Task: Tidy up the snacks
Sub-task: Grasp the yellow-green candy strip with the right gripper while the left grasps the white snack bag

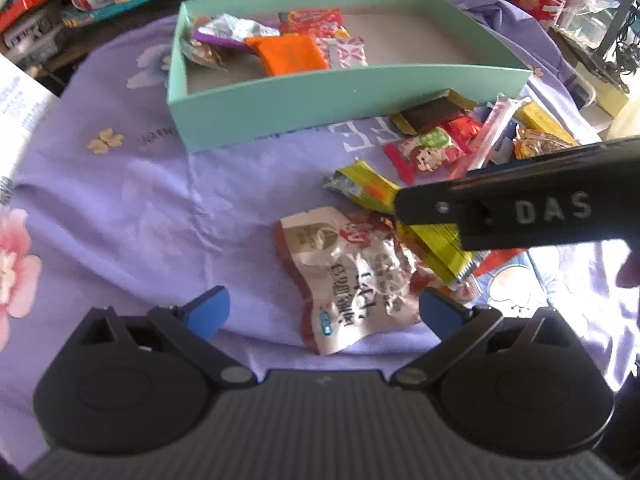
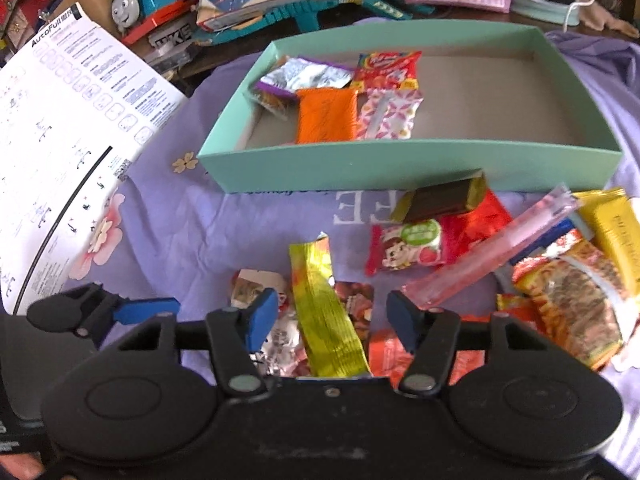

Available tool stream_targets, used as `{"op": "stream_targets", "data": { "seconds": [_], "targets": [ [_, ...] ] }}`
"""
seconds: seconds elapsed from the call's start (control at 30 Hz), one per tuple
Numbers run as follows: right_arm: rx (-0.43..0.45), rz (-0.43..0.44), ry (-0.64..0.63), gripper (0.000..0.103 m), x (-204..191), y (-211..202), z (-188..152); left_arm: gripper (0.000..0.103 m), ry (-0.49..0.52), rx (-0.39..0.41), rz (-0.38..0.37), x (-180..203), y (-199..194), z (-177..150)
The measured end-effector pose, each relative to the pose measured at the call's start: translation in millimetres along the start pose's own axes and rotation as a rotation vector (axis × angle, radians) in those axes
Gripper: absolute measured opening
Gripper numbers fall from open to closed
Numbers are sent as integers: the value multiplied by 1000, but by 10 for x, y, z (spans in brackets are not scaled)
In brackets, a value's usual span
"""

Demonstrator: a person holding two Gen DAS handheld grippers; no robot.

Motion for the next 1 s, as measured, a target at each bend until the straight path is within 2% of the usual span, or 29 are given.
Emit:
{"op": "stream_targets", "data": {
  "seconds": [0.13,0.23,0.3,0.4,0.5,0.57,0.63,0.77,0.8,0.93,1.0],
  "targets": [
    [-29,21,0,61,-24,172,18,103,-25,-37,-40,-14,111,-25],
    [-60,46,20,48,-14,299,1,103,-15,-45,-36,6,187,-33],
    [-52,37,8,31,-3,321,-18,103,-7,-43,-34,26,212,-27],
    [-37,28,14,24,64,304,-14,103,3,-37,-27,47,245,-10],
    [-21,10,34,23,203,209,1,103,4,-29,-21,57,245,8],
    [-17,6,52,23,298,118,-19,99,9,-19,-35,74,246,21],
    [-23,3,63,23,382,50,-72,87,23,-11,-50,123,235,32],
    [-33,18,106,23,477,51,-147,77,66,-15,-64,280,244,48],
    [-37,23,114,23,490,69,-159,72,66,-11,-58,303,248,49],
    [-33,47,142,23,541,110,-202,67,34,-12,-56,333,242,74],
    [-31,59,162,22,573,104,-211,60,22,-1,-53,350,200,62]
  ]
}}
Point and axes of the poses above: each gripper's, at about its wrist camera, not at the fingertips, and y roughly the way its jaws point, x to its right, z to its top, the point moved 3 cm from there along y, roughly the way its jaws point, and after that the axes turned 9 degrees about x, right-handed, at the moved point
